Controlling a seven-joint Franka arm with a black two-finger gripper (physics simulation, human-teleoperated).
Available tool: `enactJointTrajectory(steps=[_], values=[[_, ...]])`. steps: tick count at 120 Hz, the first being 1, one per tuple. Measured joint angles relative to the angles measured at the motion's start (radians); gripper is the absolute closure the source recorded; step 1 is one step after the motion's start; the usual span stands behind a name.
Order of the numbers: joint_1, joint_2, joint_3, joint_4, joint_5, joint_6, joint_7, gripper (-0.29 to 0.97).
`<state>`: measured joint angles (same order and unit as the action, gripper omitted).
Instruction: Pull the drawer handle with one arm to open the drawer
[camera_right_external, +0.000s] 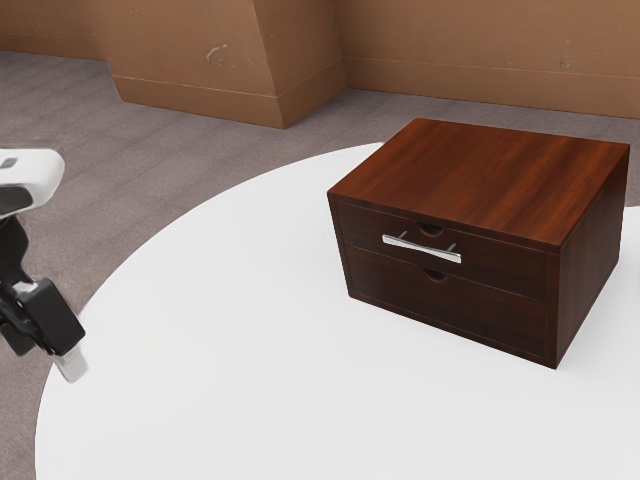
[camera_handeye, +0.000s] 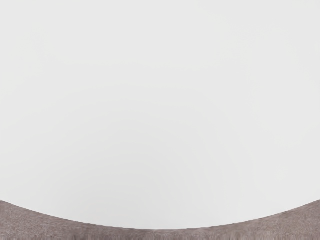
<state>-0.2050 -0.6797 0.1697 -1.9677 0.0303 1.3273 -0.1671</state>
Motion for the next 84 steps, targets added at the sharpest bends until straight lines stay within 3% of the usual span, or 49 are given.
enactJointTrajectory(steps=[12,27,55,84], values=[[0.001,-0.058,-0.058,-0.065,-0.014,-0.047,0.002,0.0],[0.001,-0.045,-0.079,-0.087,-0.017,-0.012,0.098,0.0],[0.027,-0.028,-0.099,-0.129,-0.007,0.158,0.524,0.0],[0.01,0.005,-0.156,-0.142,-0.042,0.298,0.995,0.0]])
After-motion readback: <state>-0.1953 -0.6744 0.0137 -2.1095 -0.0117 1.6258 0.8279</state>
